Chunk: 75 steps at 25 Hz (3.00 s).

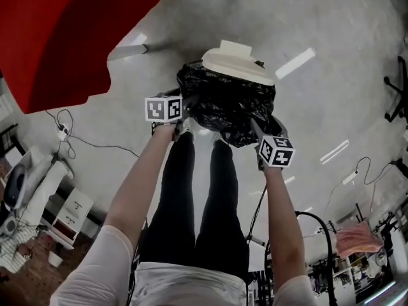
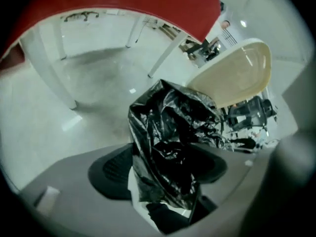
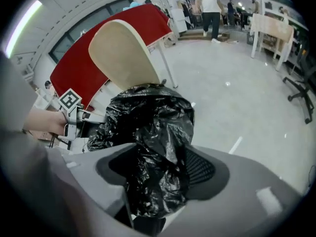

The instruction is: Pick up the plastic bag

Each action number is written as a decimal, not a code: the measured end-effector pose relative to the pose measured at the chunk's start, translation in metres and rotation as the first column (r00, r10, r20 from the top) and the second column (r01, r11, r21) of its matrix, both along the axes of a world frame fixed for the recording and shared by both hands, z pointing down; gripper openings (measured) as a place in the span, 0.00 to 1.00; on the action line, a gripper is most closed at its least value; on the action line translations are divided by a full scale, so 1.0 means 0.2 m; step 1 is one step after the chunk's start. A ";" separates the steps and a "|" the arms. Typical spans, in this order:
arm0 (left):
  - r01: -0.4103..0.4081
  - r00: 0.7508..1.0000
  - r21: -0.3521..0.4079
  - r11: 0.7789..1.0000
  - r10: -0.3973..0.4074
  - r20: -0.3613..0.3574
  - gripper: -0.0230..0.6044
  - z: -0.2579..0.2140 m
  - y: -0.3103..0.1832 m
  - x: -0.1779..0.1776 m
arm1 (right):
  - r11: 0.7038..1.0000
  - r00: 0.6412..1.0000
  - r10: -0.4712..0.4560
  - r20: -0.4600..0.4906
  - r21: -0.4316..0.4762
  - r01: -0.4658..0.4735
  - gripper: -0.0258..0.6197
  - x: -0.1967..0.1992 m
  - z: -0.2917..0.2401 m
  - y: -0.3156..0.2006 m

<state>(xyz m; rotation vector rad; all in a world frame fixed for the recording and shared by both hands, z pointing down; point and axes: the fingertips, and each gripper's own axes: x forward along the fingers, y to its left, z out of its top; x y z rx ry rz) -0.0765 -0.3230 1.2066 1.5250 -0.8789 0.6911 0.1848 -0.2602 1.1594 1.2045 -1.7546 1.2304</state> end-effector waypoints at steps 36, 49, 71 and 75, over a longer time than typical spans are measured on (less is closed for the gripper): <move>-0.166 0.986 0.349 0.922 0.144 0.087 0.05 -2.05 0.30 -0.01 | 0.947 0.978 -0.153 0.138 0.303 0.106 0.04 -0.06 -1.90 0.11; -0.126 0.992 0.542 0.831 0.100 0.076 0.05 -2.73 0.42 0.07 | 0.859 0.964 -0.205 0.169 0.504 0.095 0.04 0.09 -2.61 0.22; -0.179 0.976 0.741 0.648 0.212 0.050 0.05 -3.34 0.89 -0.19 | 0.728 0.996 -0.064 0.067 0.685 0.001 0.04 -0.10 -3.13 0.83; -0.217 0.966 0.767 0.604 0.248 0.078 0.05 -3.43 1.03 -0.25 | 0.704 0.998 -0.047 0.040 0.710 0.005 0.04 -0.18 -3.19 0.99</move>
